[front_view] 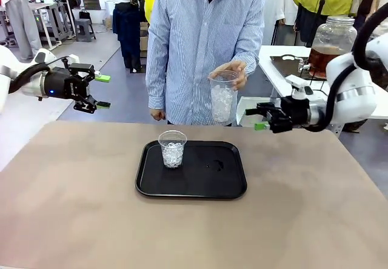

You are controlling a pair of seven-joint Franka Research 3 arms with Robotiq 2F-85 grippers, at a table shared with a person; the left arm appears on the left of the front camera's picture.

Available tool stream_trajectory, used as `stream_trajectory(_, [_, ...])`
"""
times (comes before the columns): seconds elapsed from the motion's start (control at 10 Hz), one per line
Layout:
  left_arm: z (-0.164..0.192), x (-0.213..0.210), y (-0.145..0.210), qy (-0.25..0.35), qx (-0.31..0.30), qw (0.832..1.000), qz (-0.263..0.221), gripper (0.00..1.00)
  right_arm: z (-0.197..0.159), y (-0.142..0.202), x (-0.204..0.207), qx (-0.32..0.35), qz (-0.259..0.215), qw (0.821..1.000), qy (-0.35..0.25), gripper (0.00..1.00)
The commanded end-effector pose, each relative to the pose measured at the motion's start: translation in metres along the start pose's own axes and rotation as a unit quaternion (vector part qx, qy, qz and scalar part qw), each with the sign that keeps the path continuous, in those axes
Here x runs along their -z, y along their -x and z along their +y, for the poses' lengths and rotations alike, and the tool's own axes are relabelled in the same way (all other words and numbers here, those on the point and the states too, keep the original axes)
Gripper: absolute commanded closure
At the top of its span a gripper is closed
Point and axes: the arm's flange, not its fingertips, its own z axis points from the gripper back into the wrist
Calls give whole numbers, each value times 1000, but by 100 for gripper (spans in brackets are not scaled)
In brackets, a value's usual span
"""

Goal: Pour the drink into the iced cup.
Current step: Open the gripper to release the iced cup you were holding.

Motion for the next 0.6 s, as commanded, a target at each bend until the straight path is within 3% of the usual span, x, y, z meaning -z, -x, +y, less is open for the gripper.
stream_trajectory(0.0, [-1,0,1,-1,3,1000,-1,0,26,15,-18,-36,3,999,16,0])
stream_trajectory(0.3, [-1,0,1,-1,3,1000,-1,0,44,37,-44,-43,-9,998,37,0])
stream_trajectory(0.5, [-1,0,1,-1,3,1000,-1,0,46,40,-44,-38,12,998,56,0])
